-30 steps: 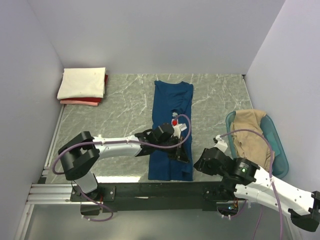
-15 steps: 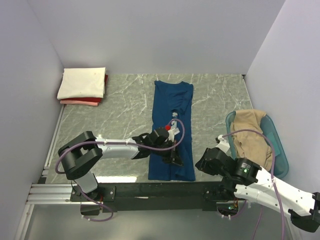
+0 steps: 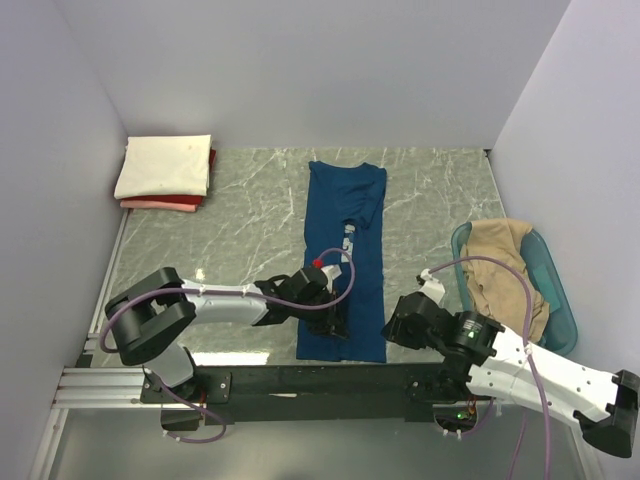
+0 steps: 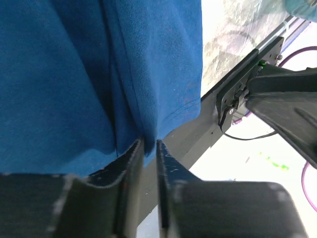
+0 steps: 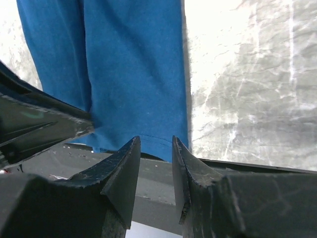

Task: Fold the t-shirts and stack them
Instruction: Fold the tshirt

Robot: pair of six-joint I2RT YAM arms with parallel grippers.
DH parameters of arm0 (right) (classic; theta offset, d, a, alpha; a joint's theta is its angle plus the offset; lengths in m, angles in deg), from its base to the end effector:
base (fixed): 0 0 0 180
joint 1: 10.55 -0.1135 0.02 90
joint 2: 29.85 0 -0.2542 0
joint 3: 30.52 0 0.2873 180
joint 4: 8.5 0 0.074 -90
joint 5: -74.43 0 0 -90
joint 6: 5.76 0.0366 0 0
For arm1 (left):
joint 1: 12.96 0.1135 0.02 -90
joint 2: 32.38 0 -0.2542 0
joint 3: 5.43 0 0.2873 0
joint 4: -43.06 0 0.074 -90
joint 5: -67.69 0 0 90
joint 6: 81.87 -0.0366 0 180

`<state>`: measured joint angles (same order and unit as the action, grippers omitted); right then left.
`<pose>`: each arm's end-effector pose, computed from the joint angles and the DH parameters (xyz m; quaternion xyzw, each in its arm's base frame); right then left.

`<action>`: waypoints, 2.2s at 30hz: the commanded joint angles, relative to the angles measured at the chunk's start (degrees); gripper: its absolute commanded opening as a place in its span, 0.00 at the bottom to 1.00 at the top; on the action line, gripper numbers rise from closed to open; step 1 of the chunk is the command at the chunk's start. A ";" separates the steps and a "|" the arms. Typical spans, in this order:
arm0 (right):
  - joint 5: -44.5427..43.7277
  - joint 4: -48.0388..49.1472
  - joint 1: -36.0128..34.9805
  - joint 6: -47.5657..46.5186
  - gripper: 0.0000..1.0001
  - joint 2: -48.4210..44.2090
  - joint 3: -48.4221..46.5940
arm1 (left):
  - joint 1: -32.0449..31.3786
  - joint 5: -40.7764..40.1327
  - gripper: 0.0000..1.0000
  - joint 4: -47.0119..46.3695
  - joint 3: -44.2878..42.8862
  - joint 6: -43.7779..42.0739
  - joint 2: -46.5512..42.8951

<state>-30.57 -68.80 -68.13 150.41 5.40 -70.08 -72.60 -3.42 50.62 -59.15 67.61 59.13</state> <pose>0.0938 0.1300 0.1912 0.1091 0.9426 0.1969 0.2468 0.1566 -0.2908 0.1143 0.0636 0.9124 -0.4000 0.0590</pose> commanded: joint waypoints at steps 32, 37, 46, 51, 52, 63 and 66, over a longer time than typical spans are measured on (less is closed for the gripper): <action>16.41 27.85 4.67 -9.66 0.32 21.35 -2.11 | 4.79 -12.39 0.32 18.47 12.49 -1.83 -25.41; 19.39 31.81 4.58 -9.57 0.26 25.66 -0.88 | 4.97 -11.69 0.36 18.11 13.90 -1.83 -26.11; 21.94 34.54 4.41 -9.75 0.26 30.14 1.84 | 4.97 -8.44 0.43 15.31 15.48 -2.53 -24.80; 23.44 35.15 4.14 -9.75 0.27 31.81 3.16 | 5.06 -7.12 0.43 14.60 15.66 -3.06 -23.74; 23.70 35.15 4.23 -9.75 0.27 32.08 3.25 | 5.06 -7.03 0.43 14.51 15.65 -3.23 -23.57; 15.20 20.40 4.32 -8.70 0.41 19.17 -0.61 | 4.97 -5.18 0.40 12.49 16.53 -3.85 -21.19; 12.90 15.13 5.02 -7.47 0.43 14.34 -0.36 | 4.97 -5.62 0.36 13.10 16.80 -3.67 -21.02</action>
<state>-12.58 -46.46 -63.74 141.67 23.87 -68.66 -67.79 -9.65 65.22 -42.97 64.79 37.86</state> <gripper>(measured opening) 0.427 0.378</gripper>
